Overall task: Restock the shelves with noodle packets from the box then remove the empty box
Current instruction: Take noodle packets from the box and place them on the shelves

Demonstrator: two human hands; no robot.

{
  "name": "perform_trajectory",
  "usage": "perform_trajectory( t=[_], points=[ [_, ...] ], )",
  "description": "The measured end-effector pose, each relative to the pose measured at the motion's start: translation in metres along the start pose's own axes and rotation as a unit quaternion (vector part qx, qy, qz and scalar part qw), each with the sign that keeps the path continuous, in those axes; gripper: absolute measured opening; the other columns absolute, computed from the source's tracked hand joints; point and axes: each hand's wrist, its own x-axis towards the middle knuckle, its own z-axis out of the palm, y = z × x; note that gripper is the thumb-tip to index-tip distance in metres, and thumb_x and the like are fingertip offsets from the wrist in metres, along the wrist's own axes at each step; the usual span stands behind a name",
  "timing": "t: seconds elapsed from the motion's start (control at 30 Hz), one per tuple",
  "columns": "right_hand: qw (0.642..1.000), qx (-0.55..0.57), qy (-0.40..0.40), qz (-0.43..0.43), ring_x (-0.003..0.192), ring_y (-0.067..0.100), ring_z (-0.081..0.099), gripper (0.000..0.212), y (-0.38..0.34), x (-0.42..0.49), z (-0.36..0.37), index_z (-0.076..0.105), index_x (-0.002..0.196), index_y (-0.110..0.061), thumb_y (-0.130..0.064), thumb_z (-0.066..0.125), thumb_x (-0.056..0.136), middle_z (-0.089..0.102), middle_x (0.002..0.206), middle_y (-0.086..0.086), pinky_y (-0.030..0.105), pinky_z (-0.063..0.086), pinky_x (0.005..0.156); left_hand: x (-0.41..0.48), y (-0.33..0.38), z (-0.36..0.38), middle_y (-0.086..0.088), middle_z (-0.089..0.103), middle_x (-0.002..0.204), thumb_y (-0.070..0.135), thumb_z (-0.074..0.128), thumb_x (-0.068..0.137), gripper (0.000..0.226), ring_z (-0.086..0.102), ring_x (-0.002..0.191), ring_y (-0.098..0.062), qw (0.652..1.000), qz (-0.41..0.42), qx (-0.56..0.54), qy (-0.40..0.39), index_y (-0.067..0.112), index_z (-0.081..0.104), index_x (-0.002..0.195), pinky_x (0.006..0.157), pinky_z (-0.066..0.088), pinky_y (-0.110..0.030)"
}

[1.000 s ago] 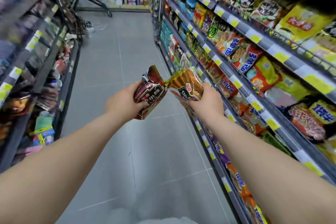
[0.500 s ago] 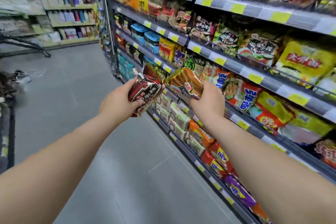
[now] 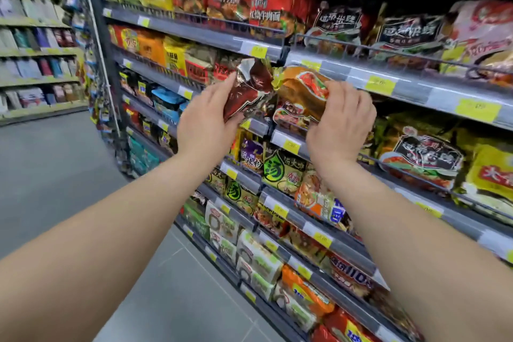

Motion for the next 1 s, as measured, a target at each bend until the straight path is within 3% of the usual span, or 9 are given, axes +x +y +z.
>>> perform_trajectory(
  t=[0.17,0.37,0.5,0.67,0.8,0.87,1.0],
  points=[
    [0.994,-0.062,0.095,-0.008,0.100,0.025,0.034,0.064,-0.003,0.048,0.036,0.051,0.116,-0.014,-0.001,0.072,0.056,0.058,0.114,0.007,0.035,0.026,0.088,0.074,-0.010,0.043,-0.002,0.049,0.137,0.035,0.061,0.089,0.069,0.047,0.121,-0.027,0.996,0.062,-0.037,0.058,0.029,0.026,0.147,0.099,0.041,-0.045],
    [0.973,-0.178,0.146,0.019,0.103,0.025,0.032,0.062,0.000,0.098,0.053,0.049,0.116,-0.015,-0.005,0.071,0.059,0.056,0.115,0.008,0.036,0.025,0.091,0.156,-0.004,0.082,-0.007,0.046,0.139,0.025,0.061,0.088,0.065,0.044,0.121,-0.033,0.979,0.146,-0.103,0.103,0.029,0.032,0.146,0.099,0.037,-0.047],
    [0.947,-0.265,0.181,-0.008,0.102,0.027,0.033,0.060,0.017,0.126,0.049,0.046,0.116,-0.018,-0.002,0.064,0.061,0.057,0.115,0.012,0.040,0.030,0.091,0.197,0.001,0.093,-0.013,0.047,0.135,0.011,0.063,0.081,0.068,0.046,0.117,-0.038,0.960,0.214,-0.135,0.118,0.029,0.040,0.142,0.094,0.038,-0.049],
    [0.925,-0.337,0.171,0.021,0.106,0.028,0.027,0.070,0.036,0.138,0.035,0.045,0.118,-0.026,0.000,0.065,0.057,0.027,0.120,0.009,0.043,0.030,0.097,0.228,0.009,0.113,-0.016,0.051,0.122,0.006,0.063,0.078,0.066,0.042,0.106,-0.036,0.928,0.303,-0.139,0.166,0.030,0.047,0.137,0.086,0.038,-0.047],
    [0.918,-0.373,0.120,0.064,0.107,0.030,0.026,0.071,0.038,0.138,0.035,0.047,0.120,-0.024,0.003,0.067,0.057,0.028,0.121,0.013,0.049,0.034,0.099,0.244,0.023,0.131,-0.010,0.044,0.116,0.000,0.064,0.076,0.069,0.035,0.099,-0.029,0.904,0.338,-0.149,0.217,0.032,0.049,0.135,0.084,0.039,-0.041],
    [0.924,-0.363,0.077,0.097,0.110,0.034,0.027,0.068,0.039,0.138,0.035,0.049,0.121,-0.019,0.006,0.066,0.060,0.036,0.124,0.021,0.049,0.035,0.098,0.252,0.033,0.137,-0.011,0.051,0.115,0.000,0.063,0.075,0.067,0.035,0.098,-0.028,0.896,0.352,-0.152,0.224,0.031,0.051,0.133,0.080,0.038,-0.039],
    [0.928,-0.362,0.055,0.068,0.098,0.042,0.047,0.060,0.051,0.141,0.031,0.059,0.111,-0.009,0.014,0.066,0.055,0.054,0.109,0.024,0.048,0.042,0.088,0.264,0.050,0.150,-0.009,0.060,0.111,0.004,0.065,0.076,0.060,0.048,0.092,-0.030,0.883,0.402,-0.126,0.209,0.029,0.055,0.130,0.077,0.037,-0.040]
  ],
)
